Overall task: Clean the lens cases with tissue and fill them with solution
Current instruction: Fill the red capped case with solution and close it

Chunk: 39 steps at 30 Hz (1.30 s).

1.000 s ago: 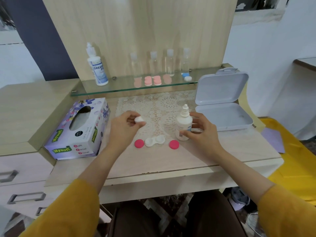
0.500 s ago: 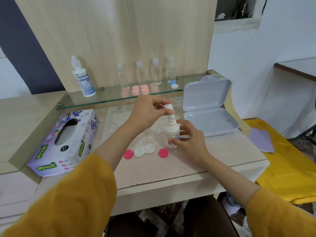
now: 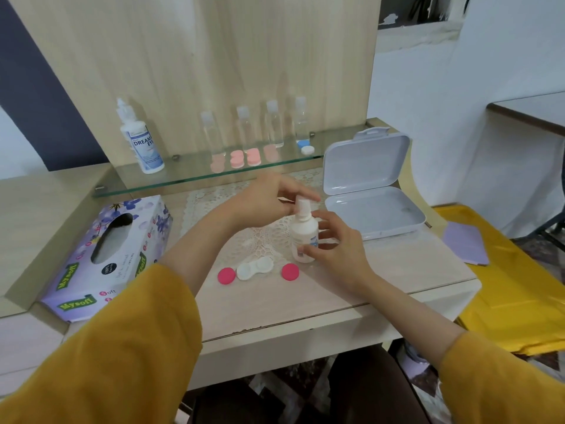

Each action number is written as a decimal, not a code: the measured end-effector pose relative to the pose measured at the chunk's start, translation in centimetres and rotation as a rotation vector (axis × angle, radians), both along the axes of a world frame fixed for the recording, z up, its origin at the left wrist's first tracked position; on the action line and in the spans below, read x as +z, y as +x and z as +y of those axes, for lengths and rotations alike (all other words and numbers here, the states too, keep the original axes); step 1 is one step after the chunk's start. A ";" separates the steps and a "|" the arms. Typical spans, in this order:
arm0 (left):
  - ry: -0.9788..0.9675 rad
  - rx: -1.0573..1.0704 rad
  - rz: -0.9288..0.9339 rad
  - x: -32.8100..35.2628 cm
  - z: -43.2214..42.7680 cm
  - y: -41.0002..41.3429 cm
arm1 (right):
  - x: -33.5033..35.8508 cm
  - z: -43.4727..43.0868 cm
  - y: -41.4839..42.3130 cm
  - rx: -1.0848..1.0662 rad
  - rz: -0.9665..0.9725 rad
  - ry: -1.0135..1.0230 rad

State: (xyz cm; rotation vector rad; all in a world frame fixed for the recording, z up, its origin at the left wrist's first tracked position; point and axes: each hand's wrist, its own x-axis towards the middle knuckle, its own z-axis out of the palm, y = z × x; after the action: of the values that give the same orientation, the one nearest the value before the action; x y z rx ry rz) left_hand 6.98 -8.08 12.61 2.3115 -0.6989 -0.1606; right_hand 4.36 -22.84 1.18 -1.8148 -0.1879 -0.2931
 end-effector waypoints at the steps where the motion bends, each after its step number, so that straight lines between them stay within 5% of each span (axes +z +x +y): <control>1: 0.015 -0.015 0.022 0.1 0.0 0.0 | 0.0 0.0 0.0 0.000 0.000 0.001; 7: -0.020 0.230 -0.162 -0.4 -0.7 0.7 | -0.1 0.0 0.1 -0.002 0.006 0.007; 13: 0.074 0.038 -0.021 0.8 -0.2 0.5 | -0.1 0.0 0.1 -0.002 0.011 0.005; 18: 0.070 0.207 -0.226 0.1 -1.0 0.8 | -0.1 0.1 0.1 -0.002 0.012 0.005; 23: 0.095 0.009 -0.079 0.7 -0.1 0.9 | -0.2 0.1 0.2 -0.005 0.021 0.007; 29: 0.116 0.166 -0.243 0.0 -0.5 1.1 | -0.2 0.1 0.2 -0.013 0.017 0.004; 33: 0.116 0.059 -0.155 0.3 -0.3 1.1 | -0.1 0.1 0.3 -0.009 0.012 -0.019; 39: -0.083 0.193 -0.133 -1.4 2.2 0.8 | 0.1 0.1 0.8 -0.006 -0.013 -0.104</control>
State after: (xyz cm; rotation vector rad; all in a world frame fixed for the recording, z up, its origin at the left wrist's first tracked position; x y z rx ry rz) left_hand 7.75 -5.86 11.24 2.3095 -0.5327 0.1094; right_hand 5.14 -22.75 1.27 -1.9171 -0.2104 -0.3045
